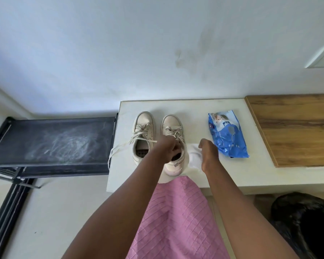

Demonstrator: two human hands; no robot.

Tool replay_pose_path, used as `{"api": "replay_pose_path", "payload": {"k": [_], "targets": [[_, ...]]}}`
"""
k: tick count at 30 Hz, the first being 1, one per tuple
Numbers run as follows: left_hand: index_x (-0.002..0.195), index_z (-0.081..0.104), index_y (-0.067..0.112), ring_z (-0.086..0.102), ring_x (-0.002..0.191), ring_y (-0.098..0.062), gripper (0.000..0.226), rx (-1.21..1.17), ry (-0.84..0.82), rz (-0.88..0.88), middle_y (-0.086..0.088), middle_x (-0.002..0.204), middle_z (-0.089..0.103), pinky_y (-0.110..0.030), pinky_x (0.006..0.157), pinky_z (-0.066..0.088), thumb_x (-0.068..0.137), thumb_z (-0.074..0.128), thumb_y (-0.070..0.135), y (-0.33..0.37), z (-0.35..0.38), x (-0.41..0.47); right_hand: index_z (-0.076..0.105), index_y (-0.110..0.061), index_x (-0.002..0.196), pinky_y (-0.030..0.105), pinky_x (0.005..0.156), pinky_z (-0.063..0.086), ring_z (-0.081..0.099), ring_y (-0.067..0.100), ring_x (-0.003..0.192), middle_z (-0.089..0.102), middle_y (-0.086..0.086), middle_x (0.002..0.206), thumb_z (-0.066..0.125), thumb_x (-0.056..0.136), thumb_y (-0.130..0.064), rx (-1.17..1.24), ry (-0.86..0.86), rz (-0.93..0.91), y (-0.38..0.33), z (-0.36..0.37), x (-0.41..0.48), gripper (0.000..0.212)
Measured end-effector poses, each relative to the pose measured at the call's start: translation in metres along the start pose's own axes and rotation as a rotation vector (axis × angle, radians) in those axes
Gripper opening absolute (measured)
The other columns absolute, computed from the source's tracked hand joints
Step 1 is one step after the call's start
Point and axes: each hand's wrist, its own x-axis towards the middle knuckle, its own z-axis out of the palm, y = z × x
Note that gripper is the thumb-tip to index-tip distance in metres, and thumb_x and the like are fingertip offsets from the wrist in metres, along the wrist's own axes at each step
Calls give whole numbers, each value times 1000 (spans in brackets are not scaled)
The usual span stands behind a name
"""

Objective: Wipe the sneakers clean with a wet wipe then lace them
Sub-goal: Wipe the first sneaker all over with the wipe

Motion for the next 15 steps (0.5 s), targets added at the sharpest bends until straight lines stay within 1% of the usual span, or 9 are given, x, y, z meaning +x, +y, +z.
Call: {"api": "replay_pose_path", "payload": {"k": [2, 4, 5, 7, 9, 10, 12, 14, 15], "targets": [[65, 45, 6, 46, 55, -14, 35, -203, 42, -127, -8, 56, 48, -20, 54, 43, 89, 26, -10, -1, 12, 4, 52, -10, 90, 34, 86, 45, 56, 30, 94, 55, 14, 98, 51, 85, -29, 3, -178, 132, 7, 4, 2, 20], [60, 44, 8, 46, 37, -10, 38, -446, 81, -201, -2, 38, 45, -16, 51, 40, 92, 27, -3, 1, 19, 9, 54, -8, 99, 43, 96, 46, 59, 32, 100, 60, 16, 103, 54, 89, -42, -36, -282, 161, 9, 10, 5, 36], [59, 45, 7, 46, 36, -9, 37, -562, 110, -223, -1, 41, 46, -15, 53, 42, 92, 31, 0, 1, 22, 12, 57, -6, 99, 44, 95, 47, 61, 33, 97, 63, 17, 99, 57, 87, -48, -28, -304, 158, 8, 13, 7, 43], [62, 47, 7, 47, 46, -11, 31, -737, 162, -221, -2, 56, 48, -17, 53, 44, 92, 38, 4, 2, 28, 18, 64, -4, 96, 44, 87, 52, 65, 32, 88, 67, 18, 94, 66, 81, -49, 20, -293, 154, 3, 18, 9, 48], [69, 51, 6, 50, 54, -16, 28, -832, 191, -187, -4, 67, 51, -23, 44, 45, 95, 40, 11, 0, 37, 19, 67, -4, 90, 34, 70, 53, 66, 25, 72, 69, 15, 83, 70, 81, -33, 139, -275, 189, -4, 20, 7, 31], [71, 52, 6, 50, 57, -18, 29, -876, 210, -174, -5, 70, 53, -21, 39, 44, 96, 40, 14, -2, 41, 18, 66, -4, 84, 28, 62, 49, 64, 21, 59, 68, 12, 72, 65, 85, -24, 204, -293, 208, -8, 22, 7, 19], [79, 54, 7, 51, 60, -21, 25, -929, 216, -122, -8, 80, 55, -20, 36, 47, 96, 39, 16, -9, 49, 14, 58, -5, 72, 26, 55, 44, 58, 18, 41, 61, 10, 51, 50, 92, -12, 328, -328, 233, -13, 24, 12, 23], [80, 54, 7, 53, 63, -21, 21, -924, 211, -85, -9, 86, 57, -25, 45, 51, 95, 39, 12, -13, 50, 8, 53, -6, 70, 22, 50, 45, 55, 21, 43, 56, 12, 54, 46, 91, -10, 384, -326, 259, -20, 24, 17, 23], [75, 52, 7, 53, 63, -20, 23, -900, 205, -82, -9, 81, 57, -28, 55, 52, 94, 40, 9, -13, 50, 5, 53, -7, 69, 22, 51, 45, 53, 22, 49, 54, 13, 61, 49, 87, -9, 368, -331, 272, -25, 24, 19, 19]]}}
